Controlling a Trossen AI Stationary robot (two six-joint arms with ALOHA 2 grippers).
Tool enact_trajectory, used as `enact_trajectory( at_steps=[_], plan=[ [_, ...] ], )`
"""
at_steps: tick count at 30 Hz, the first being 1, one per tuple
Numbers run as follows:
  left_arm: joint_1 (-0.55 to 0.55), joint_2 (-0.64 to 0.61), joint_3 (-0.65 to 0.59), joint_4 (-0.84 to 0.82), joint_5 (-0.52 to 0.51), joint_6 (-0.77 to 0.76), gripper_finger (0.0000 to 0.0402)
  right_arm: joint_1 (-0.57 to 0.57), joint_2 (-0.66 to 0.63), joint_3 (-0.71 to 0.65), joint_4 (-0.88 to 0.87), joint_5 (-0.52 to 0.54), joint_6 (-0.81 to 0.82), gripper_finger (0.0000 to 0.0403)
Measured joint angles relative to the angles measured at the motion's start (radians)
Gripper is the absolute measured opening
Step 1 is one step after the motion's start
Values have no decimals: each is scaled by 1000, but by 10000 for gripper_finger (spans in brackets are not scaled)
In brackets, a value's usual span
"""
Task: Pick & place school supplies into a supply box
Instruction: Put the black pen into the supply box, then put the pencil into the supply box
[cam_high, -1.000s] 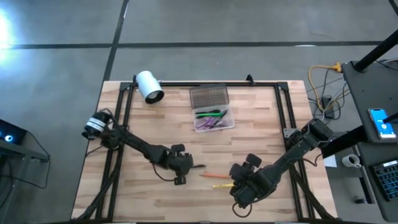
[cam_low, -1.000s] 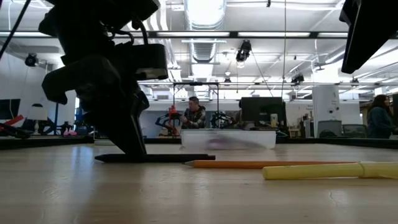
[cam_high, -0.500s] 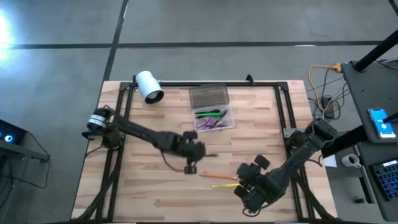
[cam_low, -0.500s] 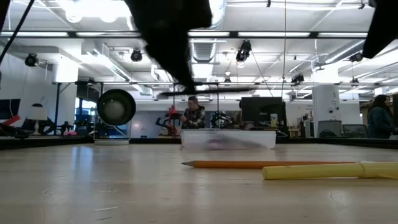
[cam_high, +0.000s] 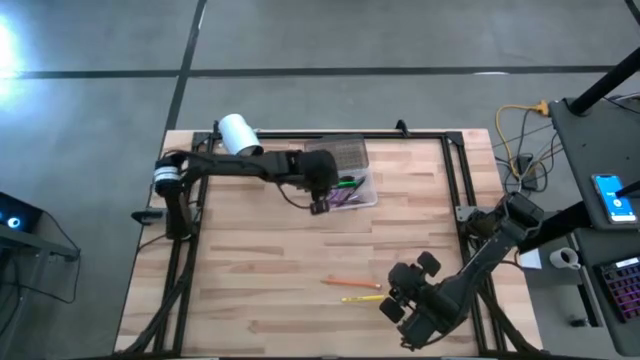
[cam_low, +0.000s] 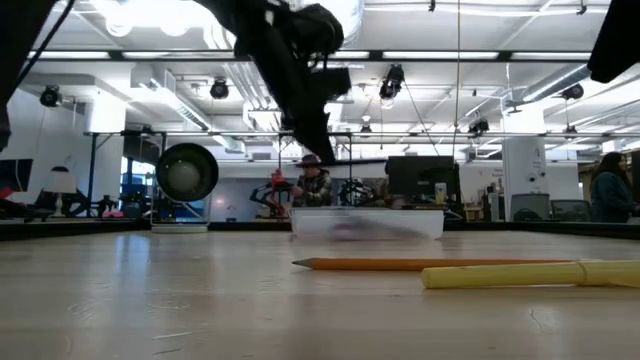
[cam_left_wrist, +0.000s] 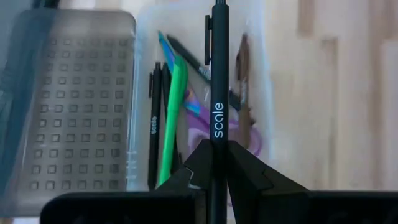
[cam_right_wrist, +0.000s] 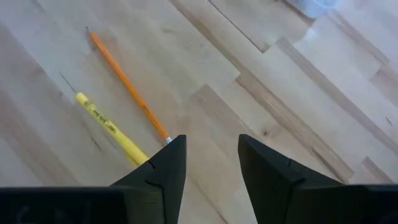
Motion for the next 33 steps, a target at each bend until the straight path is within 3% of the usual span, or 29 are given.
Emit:
enact_trajectory(
  at_steps=[7, 14, 19, 25, 29, 33],
  plan=[
    [80, 107, 5, 93, 75, 47, 15, -62, 0, 0, -1, -8, 23, 131],
    [105, 193, 16, 126, 130, 59, 52, -124, -1, 0, 12, -29, 10, 131],
    [104, 193, 16, 132, 130, 59, 102, -148, -1, 0, 110, -133, -176, 141],
    [75, 66, 12, 42, 158, 52, 155, -147, -2, -3, 229, -168, -374, 158],
    [13, -75, -31, 7, 204, 13, 163, -165, -2, -46, 269, -259, -492, 162],
    [-74, -233, -117, 32, 182, -66, 163, -192, -2, -129, 430, -338, -679, 160]
  ],
)
